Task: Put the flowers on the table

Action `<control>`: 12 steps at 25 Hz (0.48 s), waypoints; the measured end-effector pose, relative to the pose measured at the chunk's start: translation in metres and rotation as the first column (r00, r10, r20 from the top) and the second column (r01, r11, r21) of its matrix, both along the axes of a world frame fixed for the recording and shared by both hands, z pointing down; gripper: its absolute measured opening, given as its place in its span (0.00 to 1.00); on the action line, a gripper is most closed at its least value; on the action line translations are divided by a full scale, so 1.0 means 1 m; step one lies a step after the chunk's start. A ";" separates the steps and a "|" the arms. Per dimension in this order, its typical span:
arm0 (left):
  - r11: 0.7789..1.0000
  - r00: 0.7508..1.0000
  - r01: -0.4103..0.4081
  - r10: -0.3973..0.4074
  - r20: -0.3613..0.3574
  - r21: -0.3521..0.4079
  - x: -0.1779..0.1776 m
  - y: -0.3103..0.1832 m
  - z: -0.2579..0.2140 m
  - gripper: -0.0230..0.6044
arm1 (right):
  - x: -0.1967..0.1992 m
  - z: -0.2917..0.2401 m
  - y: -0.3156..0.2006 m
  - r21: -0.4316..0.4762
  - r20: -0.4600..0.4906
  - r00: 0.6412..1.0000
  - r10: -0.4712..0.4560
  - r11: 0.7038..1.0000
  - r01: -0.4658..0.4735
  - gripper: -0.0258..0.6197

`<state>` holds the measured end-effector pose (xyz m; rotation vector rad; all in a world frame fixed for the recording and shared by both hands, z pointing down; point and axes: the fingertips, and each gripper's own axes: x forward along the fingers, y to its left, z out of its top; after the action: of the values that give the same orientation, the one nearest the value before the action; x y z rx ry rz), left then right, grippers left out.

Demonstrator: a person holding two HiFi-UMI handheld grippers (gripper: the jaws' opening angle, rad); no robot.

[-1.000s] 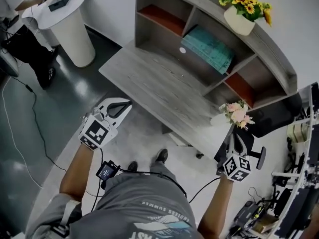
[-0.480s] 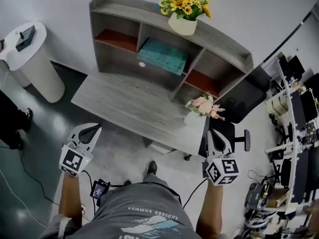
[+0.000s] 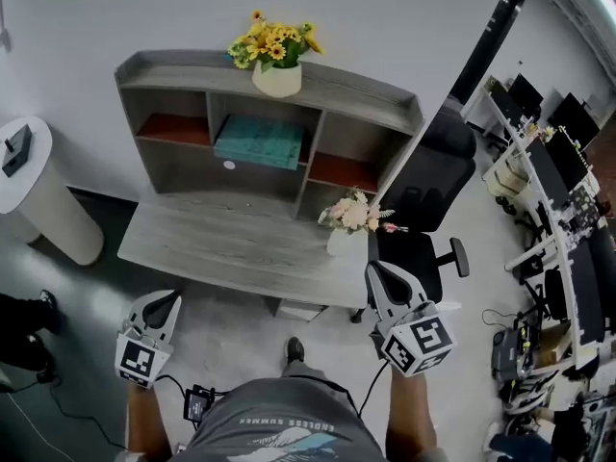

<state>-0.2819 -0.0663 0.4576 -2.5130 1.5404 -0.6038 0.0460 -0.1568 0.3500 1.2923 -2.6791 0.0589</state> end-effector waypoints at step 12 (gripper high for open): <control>0.999 0.999 -0.036 0.036 -0.006 -0.006 0.020 0.004 0.001 0.06 | 0.006 -0.005 0.013 -0.003 0.007 1.000 0.010 1.000 -0.010 0.08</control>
<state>-0.2617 -0.0622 0.4590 -2.5432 1.4943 -0.5970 0.0517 -0.1434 0.3451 1.3068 -2.6776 0.0688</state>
